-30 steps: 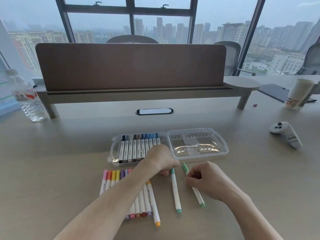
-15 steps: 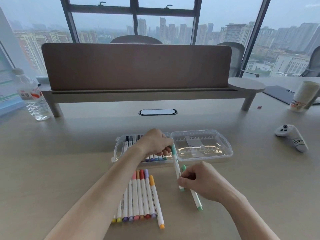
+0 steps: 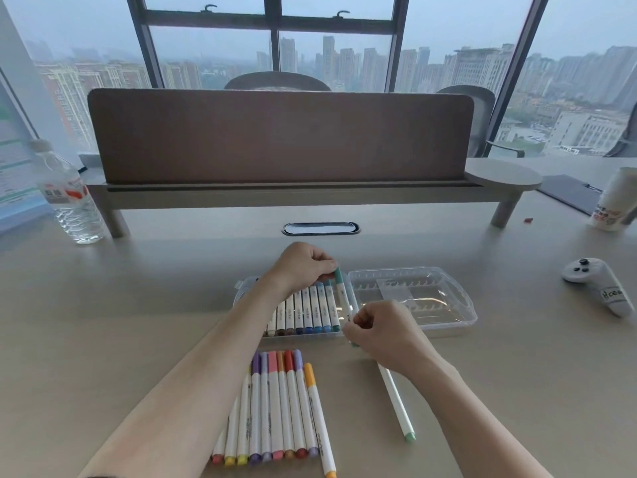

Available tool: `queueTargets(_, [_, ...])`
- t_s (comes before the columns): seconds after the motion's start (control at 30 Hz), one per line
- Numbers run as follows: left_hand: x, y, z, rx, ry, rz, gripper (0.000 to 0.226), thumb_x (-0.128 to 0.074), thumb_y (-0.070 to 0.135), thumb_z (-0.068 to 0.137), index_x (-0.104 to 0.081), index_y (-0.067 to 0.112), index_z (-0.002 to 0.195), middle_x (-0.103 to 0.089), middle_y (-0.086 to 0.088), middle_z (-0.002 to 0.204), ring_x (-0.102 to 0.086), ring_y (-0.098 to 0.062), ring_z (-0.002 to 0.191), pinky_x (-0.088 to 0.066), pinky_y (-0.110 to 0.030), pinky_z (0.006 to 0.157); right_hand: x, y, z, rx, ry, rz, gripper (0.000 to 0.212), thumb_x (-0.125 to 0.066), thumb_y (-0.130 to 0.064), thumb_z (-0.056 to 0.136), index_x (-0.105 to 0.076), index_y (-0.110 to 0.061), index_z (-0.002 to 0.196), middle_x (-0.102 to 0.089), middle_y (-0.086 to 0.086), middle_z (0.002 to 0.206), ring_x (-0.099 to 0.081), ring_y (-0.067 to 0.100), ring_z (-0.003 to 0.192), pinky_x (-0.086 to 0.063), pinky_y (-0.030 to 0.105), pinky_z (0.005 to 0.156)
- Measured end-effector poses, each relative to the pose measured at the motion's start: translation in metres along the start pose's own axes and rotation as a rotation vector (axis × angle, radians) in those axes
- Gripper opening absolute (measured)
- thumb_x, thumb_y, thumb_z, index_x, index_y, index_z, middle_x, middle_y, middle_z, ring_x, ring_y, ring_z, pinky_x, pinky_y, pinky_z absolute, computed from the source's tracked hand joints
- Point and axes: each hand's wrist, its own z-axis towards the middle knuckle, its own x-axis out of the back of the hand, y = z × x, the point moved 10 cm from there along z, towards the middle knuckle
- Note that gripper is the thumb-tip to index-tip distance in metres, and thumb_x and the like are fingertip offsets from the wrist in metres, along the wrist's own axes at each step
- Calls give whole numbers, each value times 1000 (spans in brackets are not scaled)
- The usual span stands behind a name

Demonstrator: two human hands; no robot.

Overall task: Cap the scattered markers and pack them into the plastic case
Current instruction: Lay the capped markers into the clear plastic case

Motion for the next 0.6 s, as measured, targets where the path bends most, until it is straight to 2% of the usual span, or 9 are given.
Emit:
queueTargets(0.07, [3, -4, 10, -2, 12, 40, 15, -68, 21, 95, -76, 11, 101, -75, 2, 88, -68, 0, 73, -49, -11, 61, 0, -5, 12, 25, 28, -55, 26, -67, -29, 84, -67, -6, 71, -69, 8, 66, -47, 9, 50, -43, 23, 52])
queueTargets(0.13, [3, -8, 20, -6, 31, 108, 15, -69, 24, 94, -76, 11, 100, -75, 0, 90, -69, -7, 81, -53, -19, 71, 0, -10, 22, 44, 53, -92, 25, -68, -29, 85, -68, -9, 71, -69, 4, 67, -54, 11, 54, -45, 24, 53])
queueTargets(0.2, [1, -13, 31, -1, 57, 162, 16, -70, 24, 94, -77, 11, 100, -75, -1, 91, -68, -11, 83, -55, -28, 83, -2, -14, 30, 61, 69, -138, 24, -67, -28, 86, -70, -8, 73, -70, 5, 68, -62, 17, 61, -51, 31, 58])
queueTargets(0.27, [-2, -21, 40, 19, 76, 204, 17, -71, 25, 92, -78, 12, 101, -76, -2, 95, -68, -12, 88, -54, -30, 88, -6, -14, 37, 65, 70, -204, 25, -65, -28, 86, -70, -8, 72, -69, 6, 66, -64, 21, 64, -55, 35, 61])
queueTargets(0.33, [-9, -30, 47, 44, 78, 254, 18, -73, 28, 90, -79, 14, 100, -77, 0, 98, -69, -14, 90, -52, -27, 84, -11, -13, 40, 56, 65, -265, 24, -66, -29, 86, -68, -12, 68, -68, 2, 66, -64, 19, 63, -57, 33, 61])
queueTargets(0.4, [-13, -34, 50, 63, 94, 310, 17, -75, 32, 89, -80, 18, 96, -77, 4, 95, -69, -13, 84, -48, -24, 76, -12, -11, 42, 53, 82, -286, 22, -68, -30, 84, -64, -18, 65, -65, -3, 67, -63, 16, 65, -57, 33, 65])
queueTargets(0.6, [-15, -34, 58, 157, 66, 359, 14, -79, 32, 83, -81, 22, 92, -76, 1, 90, -67, -13, 81, -52, -26, 74, -14, 0, 46, -23, 79, -204, 18, -76, -32, 82, -68, -18, 75, -68, -3, 78, -63, 17, 74, -55, 34, 71])
